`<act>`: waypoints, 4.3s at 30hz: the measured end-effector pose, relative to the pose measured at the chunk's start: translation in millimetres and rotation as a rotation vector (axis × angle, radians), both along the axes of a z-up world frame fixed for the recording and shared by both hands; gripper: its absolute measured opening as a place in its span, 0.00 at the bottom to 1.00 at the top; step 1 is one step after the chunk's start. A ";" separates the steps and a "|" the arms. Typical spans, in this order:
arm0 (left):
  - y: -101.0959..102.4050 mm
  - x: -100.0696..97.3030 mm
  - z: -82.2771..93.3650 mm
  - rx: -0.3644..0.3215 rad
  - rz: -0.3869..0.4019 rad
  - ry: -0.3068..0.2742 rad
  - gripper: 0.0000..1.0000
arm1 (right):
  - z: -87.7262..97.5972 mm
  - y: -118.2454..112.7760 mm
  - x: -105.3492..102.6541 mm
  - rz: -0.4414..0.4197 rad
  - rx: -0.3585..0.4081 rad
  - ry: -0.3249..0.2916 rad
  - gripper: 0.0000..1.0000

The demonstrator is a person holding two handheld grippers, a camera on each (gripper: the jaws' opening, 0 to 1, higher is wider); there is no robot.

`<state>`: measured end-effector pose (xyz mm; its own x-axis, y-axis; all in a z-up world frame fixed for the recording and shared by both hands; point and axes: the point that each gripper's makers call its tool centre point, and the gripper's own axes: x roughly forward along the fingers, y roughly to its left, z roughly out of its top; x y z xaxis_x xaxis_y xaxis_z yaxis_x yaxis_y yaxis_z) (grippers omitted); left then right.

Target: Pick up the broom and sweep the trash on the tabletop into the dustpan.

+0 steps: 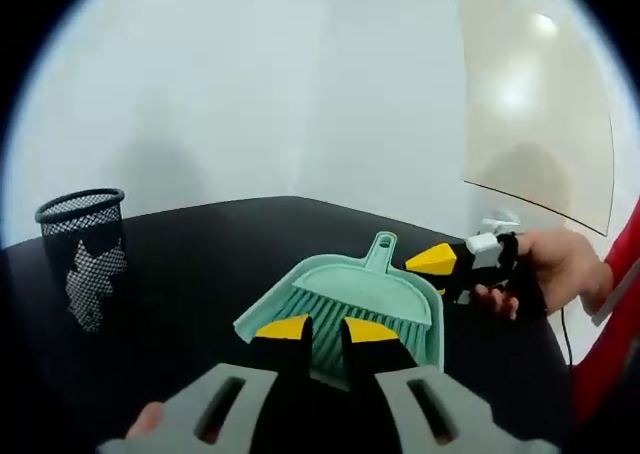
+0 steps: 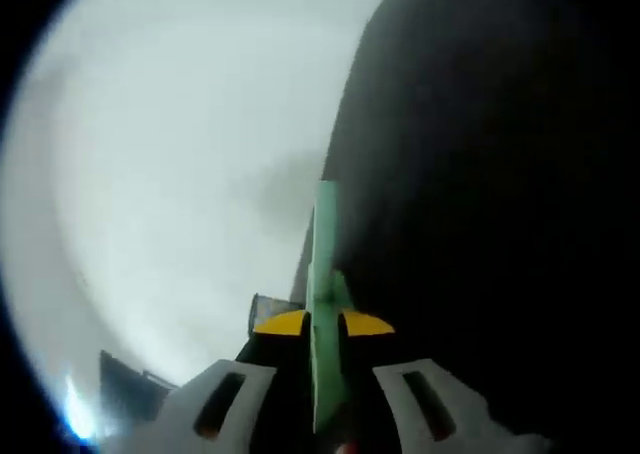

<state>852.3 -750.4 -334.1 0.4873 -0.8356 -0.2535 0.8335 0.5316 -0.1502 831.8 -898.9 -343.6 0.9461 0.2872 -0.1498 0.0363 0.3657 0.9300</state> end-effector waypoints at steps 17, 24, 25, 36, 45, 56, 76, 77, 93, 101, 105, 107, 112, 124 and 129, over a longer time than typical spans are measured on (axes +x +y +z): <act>61.4 -37.6 49.2 -0.102 0.074 -0.134 0.14 | 51.9 -0.8 -11.4 0.149 -0.320 -0.357 0.33; 97.3 -71.0 46.5 -0.069 0.107 -0.168 0.17 | 62.4 16.2 -26.3 0.276 -0.512 -0.510 0.36; 100.2 -74.4 46.9 -0.069 0.109 -0.174 0.18 | 62.7 17.3 -27.7 0.285 -0.529 -0.519 0.36; 128.1 -117.7 52.5 -0.086 0.145 -0.282 0.18 | 75.6 38.7 -62.0 0.380 -0.822 -0.731 0.40; 146.2 -121.6 54.3 -0.150 0.171 -0.330 0.19 | 80.7 56.1 -86.9 0.425 -0.884 -0.848 0.43; 141.2 -114.7 44.8 -0.086 0.127 -0.389 0.31 | 80.9 63.3 -92.9 0.459 -0.877 -0.910 0.50; 142.0 -113.5 36.8 -0.157 0.111 -0.282 0.29 | 62.5 60.5 -81.3 0.505 -0.872 -0.834 0.50; 141.5 -113.5 36.4 -0.154 0.110 -0.281 0.29 | 62.0 60.0 -80.8 0.507 -0.863 -0.827 0.49; 144.8 -113.9 38.2 -0.156 0.124 -0.293 0.27 | 63.2 61.9 -83.8 0.514 -0.838 -0.827 0.49; 145.6 -114.1 38.7 -0.157 0.126 -0.295 0.27 | 62.6 62.1 -84.0 0.514 -0.839 -0.823 0.48; 145.7 -113.9 38.4 -0.155 0.127 -0.295 0.27 | 62.5 62.5 -84.3 0.514 -0.840 -0.823 0.48; 145.8 -113.9 38.6 -0.157 0.127 -0.295 0.27 | 62.4 62.6 -84.3 0.514 -0.841 -0.823 0.48; 146.4 -112.9 36.6 -0.149 0.130 -0.291 0.27 | 62.2 62.5 -84.3 0.515 -0.843 -0.824 0.48; 147.0 -109.9 30.6 -0.119 0.142 -0.279 0.25 | 59.7 62.3 -84.0 0.519 -0.857 -0.819 0.47; 148.1 -108.8 30.1 -0.121 0.148 -0.274 0.24 | 58.7 62.2 -83.1 0.521 -0.861 -0.815 0.47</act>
